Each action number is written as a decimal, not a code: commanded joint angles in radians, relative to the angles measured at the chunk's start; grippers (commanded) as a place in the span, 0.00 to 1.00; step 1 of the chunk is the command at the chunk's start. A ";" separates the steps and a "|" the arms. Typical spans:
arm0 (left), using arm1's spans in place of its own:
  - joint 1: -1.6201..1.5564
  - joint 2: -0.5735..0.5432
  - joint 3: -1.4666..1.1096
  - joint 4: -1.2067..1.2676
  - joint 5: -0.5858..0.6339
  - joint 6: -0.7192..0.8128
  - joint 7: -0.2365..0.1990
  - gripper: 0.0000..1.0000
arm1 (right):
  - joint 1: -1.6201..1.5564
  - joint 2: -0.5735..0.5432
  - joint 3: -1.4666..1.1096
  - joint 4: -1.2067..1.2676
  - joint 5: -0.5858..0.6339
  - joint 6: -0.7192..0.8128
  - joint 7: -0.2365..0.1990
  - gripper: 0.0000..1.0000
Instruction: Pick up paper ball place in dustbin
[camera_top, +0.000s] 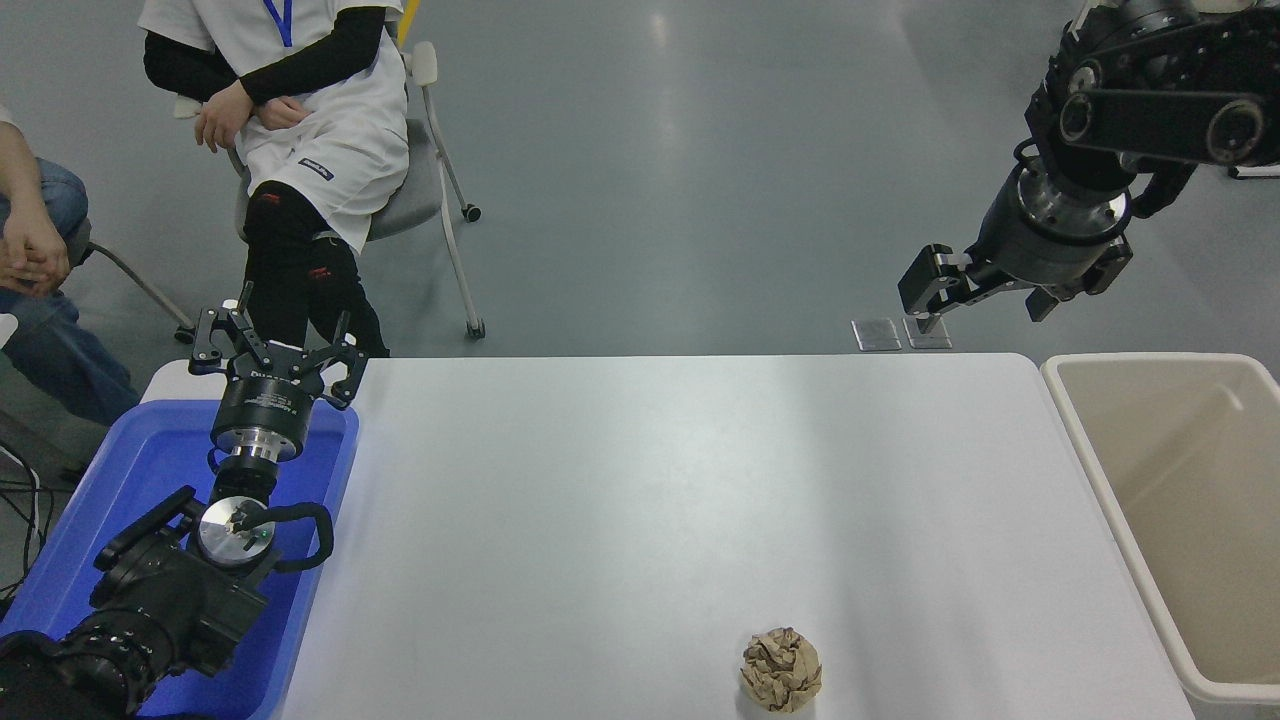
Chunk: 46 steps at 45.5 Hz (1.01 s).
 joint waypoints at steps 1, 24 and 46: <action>0.000 0.000 0.000 0.000 0.000 0.000 -0.002 0.99 | -0.003 0.000 0.001 0.000 0.000 0.000 0.000 1.00; 0.000 0.000 0.000 0.000 0.000 0.000 0.000 0.99 | -0.006 0.000 0.001 0.000 0.000 0.000 0.000 1.00; 0.000 0.000 0.000 0.000 0.000 0.000 0.000 0.99 | -0.009 0.000 0.001 0.000 0.000 0.000 0.000 1.00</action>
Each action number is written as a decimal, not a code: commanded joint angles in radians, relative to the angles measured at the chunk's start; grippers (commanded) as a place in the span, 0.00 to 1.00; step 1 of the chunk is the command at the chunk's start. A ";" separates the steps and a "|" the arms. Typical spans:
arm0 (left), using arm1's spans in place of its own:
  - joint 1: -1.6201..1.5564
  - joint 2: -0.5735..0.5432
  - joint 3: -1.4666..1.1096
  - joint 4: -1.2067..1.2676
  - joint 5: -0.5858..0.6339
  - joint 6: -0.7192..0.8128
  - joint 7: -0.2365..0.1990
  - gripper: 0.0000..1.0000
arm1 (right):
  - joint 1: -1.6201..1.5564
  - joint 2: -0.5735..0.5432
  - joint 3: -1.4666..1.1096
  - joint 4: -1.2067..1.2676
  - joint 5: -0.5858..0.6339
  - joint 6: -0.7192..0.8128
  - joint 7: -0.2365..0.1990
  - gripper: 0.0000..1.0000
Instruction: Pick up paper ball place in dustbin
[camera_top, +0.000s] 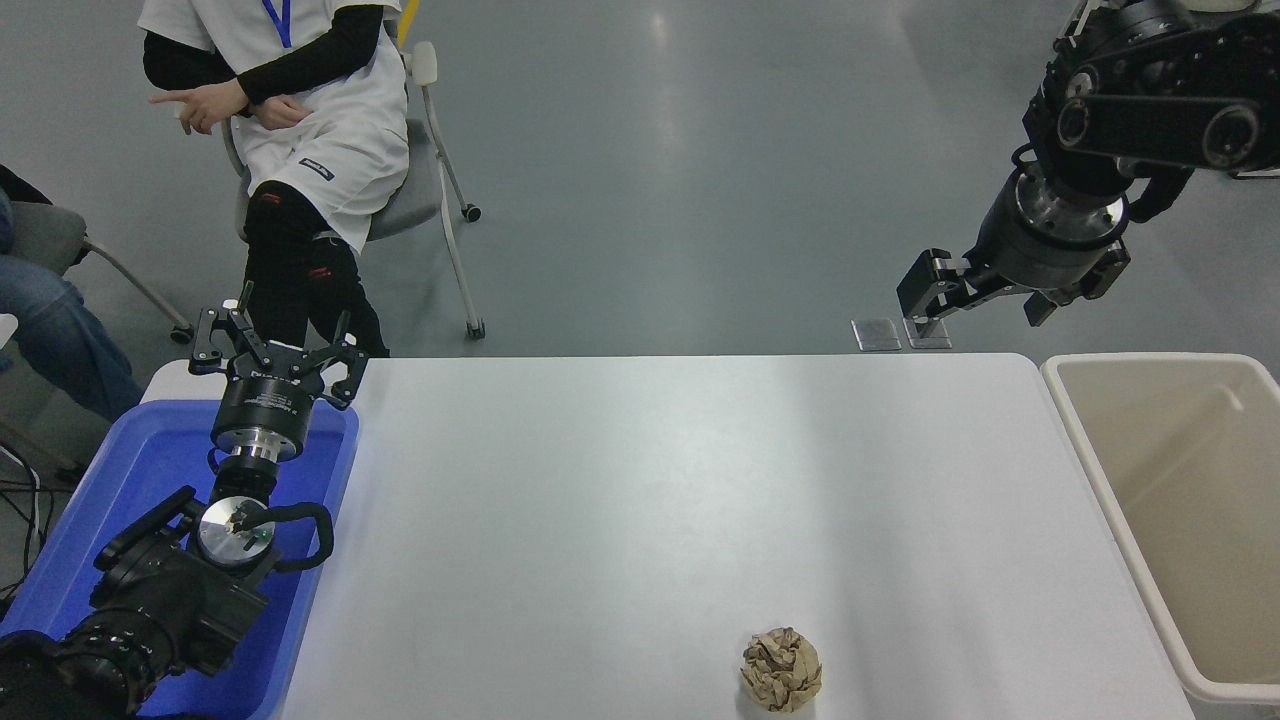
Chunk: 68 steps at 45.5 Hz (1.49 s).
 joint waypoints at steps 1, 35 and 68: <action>0.000 0.000 0.000 0.000 0.000 0.000 0.000 0.99 | -0.004 -0.001 -0.002 0.000 0.000 0.000 0.000 1.00; 0.000 0.000 0.000 0.000 -0.002 0.000 0.000 0.99 | -0.093 -0.001 0.000 0.015 0.002 0.000 0.001 1.00; 0.000 0.000 0.000 0.000 0.000 0.000 0.000 0.99 | -0.255 -0.030 0.129 0.026 -0.061 0.000 -0.006 1.00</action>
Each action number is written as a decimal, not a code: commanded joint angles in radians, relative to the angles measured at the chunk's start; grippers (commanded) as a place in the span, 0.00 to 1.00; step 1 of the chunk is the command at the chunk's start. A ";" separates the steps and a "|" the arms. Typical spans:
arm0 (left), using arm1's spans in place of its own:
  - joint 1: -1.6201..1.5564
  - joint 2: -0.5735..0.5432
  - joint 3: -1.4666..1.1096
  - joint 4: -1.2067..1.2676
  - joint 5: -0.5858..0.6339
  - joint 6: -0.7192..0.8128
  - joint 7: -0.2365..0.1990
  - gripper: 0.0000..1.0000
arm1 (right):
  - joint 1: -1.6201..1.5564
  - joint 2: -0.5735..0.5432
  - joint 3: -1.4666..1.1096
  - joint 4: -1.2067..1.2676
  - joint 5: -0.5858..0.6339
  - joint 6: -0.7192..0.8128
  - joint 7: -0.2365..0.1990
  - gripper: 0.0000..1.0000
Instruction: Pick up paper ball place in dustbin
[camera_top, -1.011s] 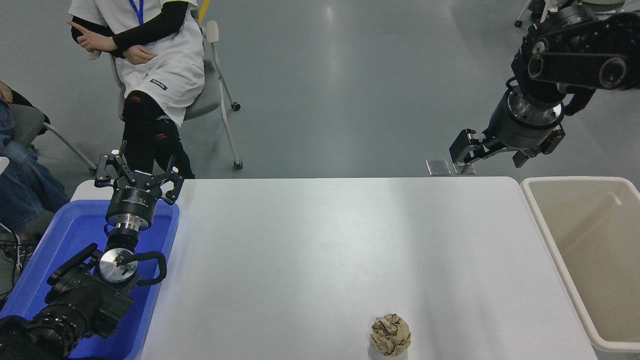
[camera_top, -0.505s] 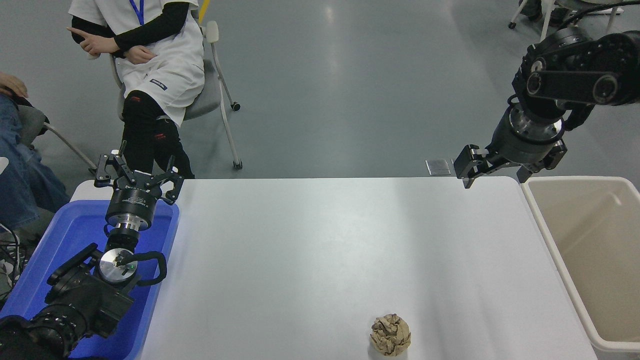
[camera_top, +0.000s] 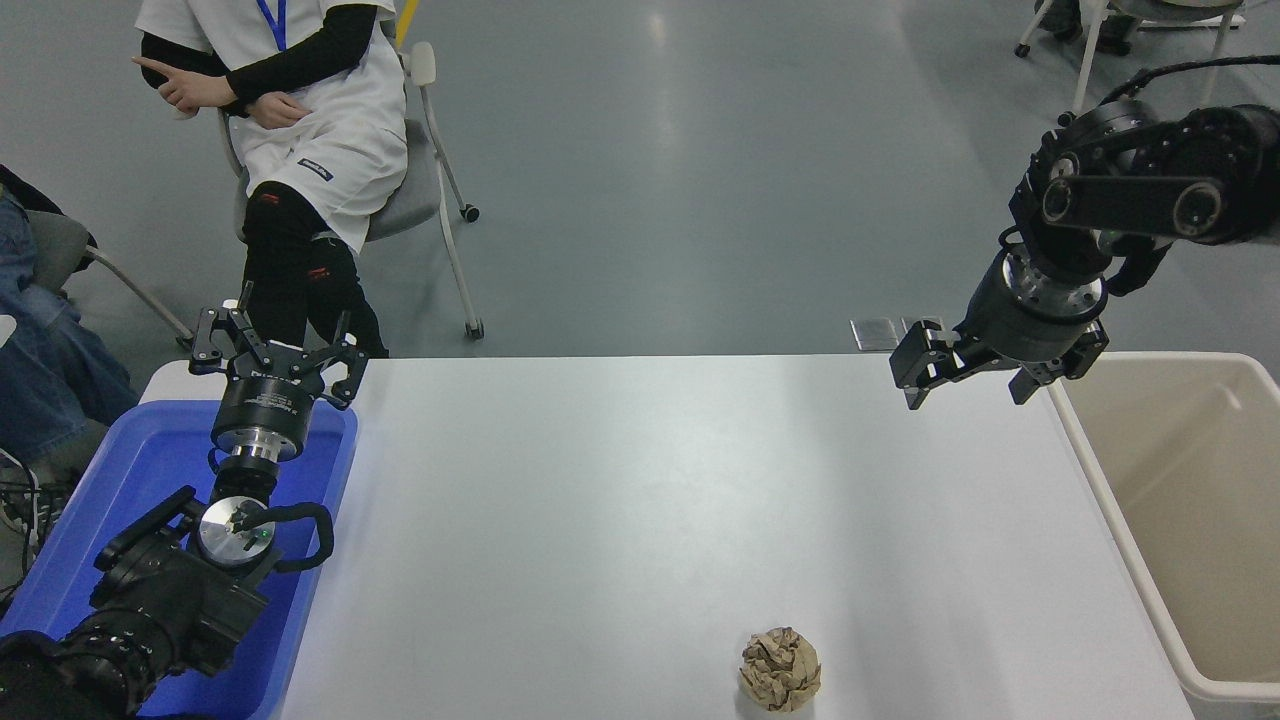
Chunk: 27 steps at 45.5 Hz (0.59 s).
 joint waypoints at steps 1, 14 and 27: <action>0.000 0.000 0.000 0.000 0.000 0.000 0.000 0.99 | -0.077 -0.001 0.042 0.010 -0.041 0.000 -0.003 1.00; 0.000 0.000 0.000 0.000 0.000 0.000 0.000 0.99 | -0.261 0.001 0.211 0.011 -0.110 0.000 -0.013 1.00; 0.000 0.000 0.000 0.000 0.000 0.000 0.000 0.99 | -0.343 0.033 0.310 -0.001 -0.116 0.000 -0.032 1.00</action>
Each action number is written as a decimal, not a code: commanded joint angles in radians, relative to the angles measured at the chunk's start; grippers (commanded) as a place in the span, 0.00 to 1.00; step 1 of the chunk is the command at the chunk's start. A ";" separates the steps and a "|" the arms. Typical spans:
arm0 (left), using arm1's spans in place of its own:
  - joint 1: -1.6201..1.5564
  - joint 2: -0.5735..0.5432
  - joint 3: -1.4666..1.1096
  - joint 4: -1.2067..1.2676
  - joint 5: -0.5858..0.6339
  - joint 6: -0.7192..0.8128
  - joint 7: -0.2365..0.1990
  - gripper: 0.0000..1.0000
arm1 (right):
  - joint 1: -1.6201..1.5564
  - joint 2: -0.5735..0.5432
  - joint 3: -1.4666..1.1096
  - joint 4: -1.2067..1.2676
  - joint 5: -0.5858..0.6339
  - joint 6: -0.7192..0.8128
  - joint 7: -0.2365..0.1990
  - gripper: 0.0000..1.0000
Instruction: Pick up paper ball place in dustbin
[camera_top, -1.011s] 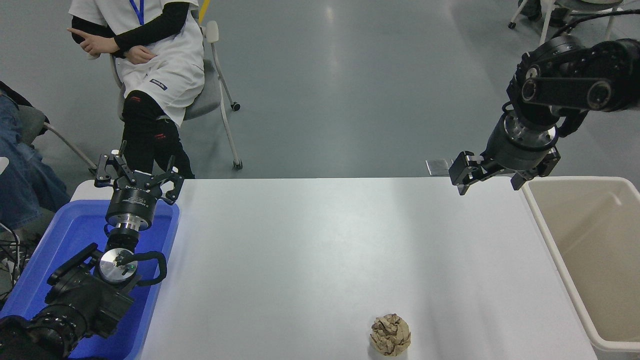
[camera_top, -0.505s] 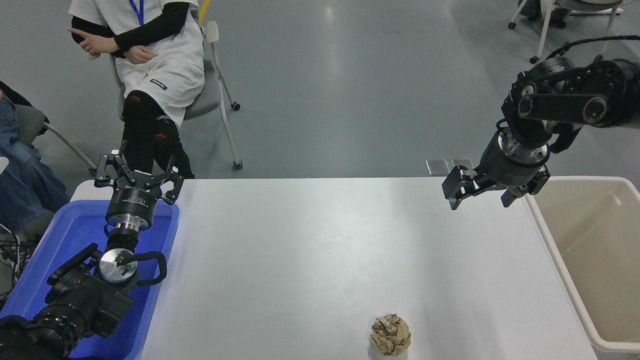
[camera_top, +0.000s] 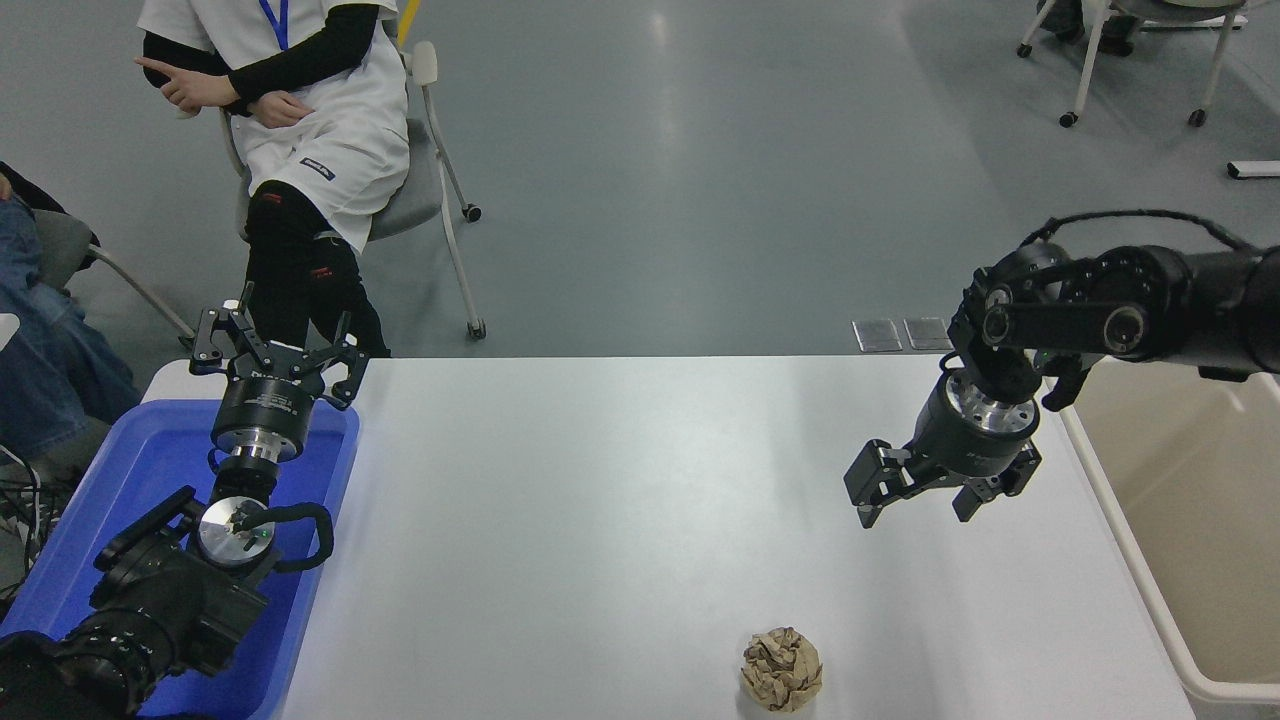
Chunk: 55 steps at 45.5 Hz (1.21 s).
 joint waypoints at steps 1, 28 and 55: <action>0.000 0.000 0.000 0.000 0.000 0.000 0.000 0.99 | -0.084 0.028 0.083 -0.013 -0.021 0.000 -0.013 1.00; 0.000 0.000 0.000 0.002 -0.001 0.000 0.000 0.99 | -0.248 0.032 0.212 0.004 -0.063 0.000 -0.030 0.98; 0.000 0.000 0.000 0.000 0.000 0.000 0.000 0.99 | -0.331 0.031 0.213 -0.052 -0.076 -0.159 -0.033 0.99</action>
